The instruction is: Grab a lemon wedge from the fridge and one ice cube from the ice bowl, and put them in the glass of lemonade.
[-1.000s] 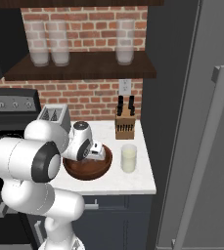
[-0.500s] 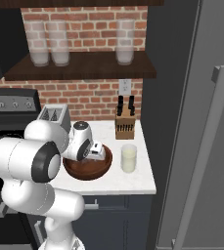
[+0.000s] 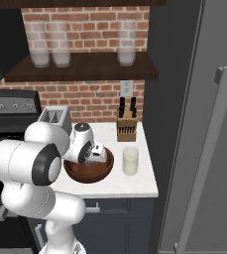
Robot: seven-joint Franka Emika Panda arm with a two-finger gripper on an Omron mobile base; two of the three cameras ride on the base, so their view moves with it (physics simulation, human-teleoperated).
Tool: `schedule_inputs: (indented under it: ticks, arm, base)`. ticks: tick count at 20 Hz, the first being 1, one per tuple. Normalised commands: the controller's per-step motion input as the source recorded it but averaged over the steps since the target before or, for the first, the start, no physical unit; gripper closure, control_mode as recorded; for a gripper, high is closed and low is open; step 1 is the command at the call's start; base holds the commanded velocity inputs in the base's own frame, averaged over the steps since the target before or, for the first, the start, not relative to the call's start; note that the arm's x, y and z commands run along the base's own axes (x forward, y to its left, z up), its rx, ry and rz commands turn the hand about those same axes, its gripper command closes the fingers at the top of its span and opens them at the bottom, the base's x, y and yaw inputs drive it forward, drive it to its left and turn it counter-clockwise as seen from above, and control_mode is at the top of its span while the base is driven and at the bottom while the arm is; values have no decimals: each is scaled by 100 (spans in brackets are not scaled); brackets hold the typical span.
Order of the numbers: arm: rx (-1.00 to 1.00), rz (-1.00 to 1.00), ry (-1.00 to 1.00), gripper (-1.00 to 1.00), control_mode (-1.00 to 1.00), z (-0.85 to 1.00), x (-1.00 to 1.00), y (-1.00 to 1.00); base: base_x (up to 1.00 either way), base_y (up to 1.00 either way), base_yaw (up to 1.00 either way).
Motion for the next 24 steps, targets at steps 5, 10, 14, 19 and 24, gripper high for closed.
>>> schedule_inputs:
  ticks: [5, 10, 14, 19, 24]
  arm:
    - [0, 0, 0, 100, -100, 0, 0, 0]
    - [0, 0, 1, 100, -100, 0, 0, 0]
    - [-2, 0, 1, 100, -100, 24, -11, 0]
    - [-3, -1, 0, 100, -100, 85, -23, 0]
    - [-3, 0, 0, 100, -100, 95, 0, 0]
  base:
    - [0, 0, 0]
    - [0, 0, 0]
    - [0, 0, 0]
    - [0, 0, 0]
    - [0, 0, 0]
